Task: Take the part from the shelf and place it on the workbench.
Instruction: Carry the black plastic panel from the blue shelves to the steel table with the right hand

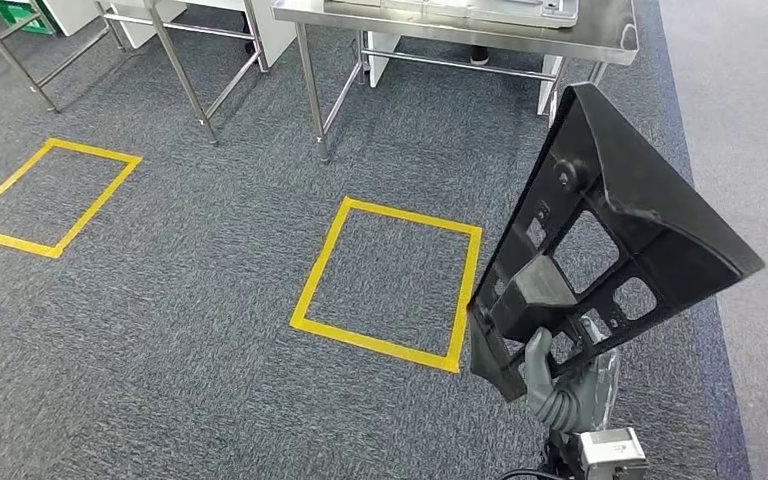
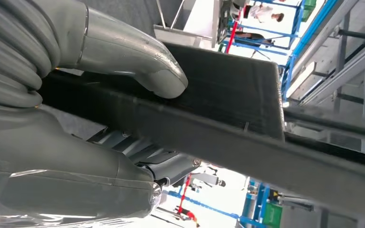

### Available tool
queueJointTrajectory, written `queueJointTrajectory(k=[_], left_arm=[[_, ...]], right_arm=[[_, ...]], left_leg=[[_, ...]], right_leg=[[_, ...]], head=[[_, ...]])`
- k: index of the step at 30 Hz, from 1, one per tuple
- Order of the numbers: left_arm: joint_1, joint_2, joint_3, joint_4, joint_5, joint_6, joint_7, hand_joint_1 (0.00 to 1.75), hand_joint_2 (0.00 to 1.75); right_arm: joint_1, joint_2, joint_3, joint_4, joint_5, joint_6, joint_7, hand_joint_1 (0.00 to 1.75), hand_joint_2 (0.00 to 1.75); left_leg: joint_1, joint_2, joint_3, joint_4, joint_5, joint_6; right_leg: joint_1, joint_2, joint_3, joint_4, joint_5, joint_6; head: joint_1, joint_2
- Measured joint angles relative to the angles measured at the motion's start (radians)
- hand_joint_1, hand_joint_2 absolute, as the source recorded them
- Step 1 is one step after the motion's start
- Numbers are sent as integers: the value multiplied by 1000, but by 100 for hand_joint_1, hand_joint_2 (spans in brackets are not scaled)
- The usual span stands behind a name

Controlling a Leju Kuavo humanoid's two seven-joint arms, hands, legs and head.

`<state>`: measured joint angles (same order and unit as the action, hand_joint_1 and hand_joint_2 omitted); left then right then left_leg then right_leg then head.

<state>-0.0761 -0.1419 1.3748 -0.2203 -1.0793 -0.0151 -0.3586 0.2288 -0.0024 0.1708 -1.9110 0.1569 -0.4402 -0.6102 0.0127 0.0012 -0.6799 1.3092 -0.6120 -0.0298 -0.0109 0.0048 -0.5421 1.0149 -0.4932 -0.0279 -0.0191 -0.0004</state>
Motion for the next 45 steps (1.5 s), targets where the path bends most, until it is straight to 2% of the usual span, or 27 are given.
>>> queueJointTrajectory(k=[1, 3, 5, 8, 10, 11, 13, 15, 16, 17, 18, 20, 21, 23, 24, 26, 28, 30, 31, 32, 34, 36, 38, 40, 41, 43, 45], left_arm=[[0, 0, 0, 0, 0, 0, 1, 0, 0], [0, 2, 0, 0, -1, 0, 3, 0, 0], [-1, 5, 0, 0, -2, -1, 6, 0, 0], [-3, 6, 0, 0, -4, -2, 11, 0, 0], [-4, 5, 0, 0, -4, -2, 12, 0, 0], [-5, 5, 0, 0, -4, -2, 12, 0, 0], [-8, 5, 0, 0, -4, -2, 13, 0, 0], [-8, 4, 0, 0, -4, -3, 13, 0, 0], [-8, 4, 0, 0, -5, -3, 13, 0, 0], [-8, 3, 0, 0, -6, -4, 13, 0, 0], [-7, 2, 0, 0, -6, -4, 13, 0, 0], [-8, 1, 0, 0, -7, -6, 13, 0, 0], [-8, 1, 0, 0, -7, -6, 12, 0, 0], [-11, 1, 0, 0, -8, -6, 13, 0, 0], [-12, 1, 0, 0, -9, -6, 13, 0, 0], [-15, 1, 0, 0, -9, -8, 14, 0, 0], [-16, 1, 0, 0, -9, -9, 15, 0, 0], [-15, 1, 0, 0, -9, -10, 17, 0, 0], [-14, 1, 0, 0, -9, -10, 17, 0, 0], [-13, 0, 0, 0, -9, -10, 18, 0, 0], [-12, 1, 0, 0, -9, -11, 18, 0, 0], [-14, 2, -1, 0, -9, -11, 20, 0, 0], [-18, 1, -1, 0, -9, -12, 23, 0, 0], [-19, 0, -1, 0, -10, -14, 24, 0, 0], [-19, -1, -1, 0, -11, -15, 25, 0, 0], [-18, 0, -1, 0, -13, -17, 25, 0, 0], [-16, 1, -1, 0, -16, -19, 26, 0, 0]], right_arm=[[-4, 0, 0, -1, 5, 0, 4, 175, 175], [-13, 1, 0, -4, 16, 0, 10, 175, 175], [-21, 2, 0, -6, 28, 0, 17, 175, 175], [-34, 4, 0, -8, 40, 5, 29, 175, 175], [-46, 5, -1, -9, 38, 20, 32, 175, 175], [-54, 5, -2, -9, 29, 32, 33, 175, 175], [-65, 6, -7, -9, 2, 61, 31, 175, 175], [-70, 6, -14, -9, -14, 78, 29, 175, 175], [-74, 6, -17, -9, -15, 81, 28, 175, 175], [-79, 7, -19, -9, -13, 82, 28, 175, 175], [-83, 7, -21, -9, -12, 83, 28, 175, 175], [-91, 10, -23, -7, -10, 84, 30, 175, 175], [-93, 12, -24, -7, -9, 84, 30, 175, 175], [-96, 18, -25, -9, -7, 85, 33, 175, 175], [-97, 21, -25, -11, -4, 87, 35, 175, 175], [-100, 29, -26, -15, 3, 94, 40, 175, 175], [-103, 36, -27, -16, 8, 99, 44, 175, 175], [-103, 41, -27, -16, 10, 100, 45, 175, 175], [-103, 42, -27, -16, 11, 100, 45, 175, 175], [-103, 44, -27, -16, 11, 99, 45, 175, 175], [-104, 47, -27, -16, 17, 96, 45, 175, 175], [-104, 53, -30, -14, 34, 87, 44, 175, 175], [-105, 59, -34, -14, 56, 76, 45, 175, 175], [-109, 63, -37, -16, 73, 70, 49, 175, 175], [-113, 64, -38, -16, 80, 68, 54, 175, 175], [-123, 66, -42, -15, 92, 63, 66, 175, 175], [-127, 69, -45, -10, 100, 60, 81, 175, 175]], left_leg=[[-1, 0, 1, -29, 37, 4], [-7, -1, 45, -164, 132, 20], [-15, -1, 85, -267, 173, 36], [-17, -2, 102, -302, 164, 48], [-13, -1, 124, -320, 161, 57], [-11, 2, 135, -326, 159, 60], [-11, 8, 147, -329, 149, 65], [-11, 17, 164, -329, 133, 64], [-10, 24, 176, -329, 123, 61], [-9, 32, 192, -329, 112, 58], [-9, 40, 206, -329, 100, 54], [-12, 58, 229, -330, 78, 43], [-14, 68, 239, -330, 71, 36], [-17, 83, 253, -322, 67, 22], [-15, 81, 254, -305, 68, 16], [-10, 51, 215, -221, 53, 8], [-4, 17, 131, -95, 1, 0], [-2, 7, 60, -26, -49, -4], [-2, 6, 46, -37, -46, -4], [-2, 3, 45, -78, -20, -1], [-3, -12, 61, -200, 87, 9], [-8, -23, 74, -272, 156, 22], [-10, -22, 82, -284, 161, 35], [-6, -19, 100, -295, 163, 49], [-5, -18, 111, -299, 161, 55], [-5, -14, 123, -302, 152, 61], [-5, -10, 134, -302, 139, 62]], right_leg=[[2, 2, 10, 0, -7, 0], [5, 3, 33, -1, -23, 4], [6, 5, 44, -3, -36, 13], [5, 5, 47, 4, -32, 32], [4, 3, 34, 45, -40, 41], [2, 3, 8, 90, -56, 44], [-1, 2, -73, 209, -105, 52], [-4, 0, -138, 270, -117, 58], [-5, -3, -146, 252, -94, 59], [-6, -10, -138, 202, -52, 59], [-5, -28, -121, 135, 1, 56], [3, -68, -99, 40, 60, 43], [7, -77, -97, 22, 69, 34], [9, -56, -92, 20, 62, 18], [7, -41, -83, 17, 61, 11], [3, -18, -63, 13, 51, -2], [2, 5, -50, 12, 40, -9], [2, 36, -35, 12, 26, -9], [3, 51, -25, 13, 19, -7], [3, 65, -12, 13, 10, -5], [3, 83, 12, 14, -8, 0], [4, 95, 24, 12, -23, 9], [6, 100, 26, 16, -24, 24], [7, 67, 23, 47, -26, 37], [7, 44, 6, 81, -35, 43], [5, 7, -64, 192, -76, 52], [1, 2, -137, 277, -113, 57]], head=[[0, 0], [0, 0], [0, 0], [0, 0], [1, 0], [1, 0], [2, 0], [2, 0], [2, 0], [2, 0], [2, 0], [1, 0], [1, 0], [2, 0], [2, 0], [1, 0], [0, 0], [0, 0], [0, 0], [0, 0], [0, 0], [-1, 0], [-1, 0], [-1, 0], [-1, 0], [0, 0], [0, 0]])
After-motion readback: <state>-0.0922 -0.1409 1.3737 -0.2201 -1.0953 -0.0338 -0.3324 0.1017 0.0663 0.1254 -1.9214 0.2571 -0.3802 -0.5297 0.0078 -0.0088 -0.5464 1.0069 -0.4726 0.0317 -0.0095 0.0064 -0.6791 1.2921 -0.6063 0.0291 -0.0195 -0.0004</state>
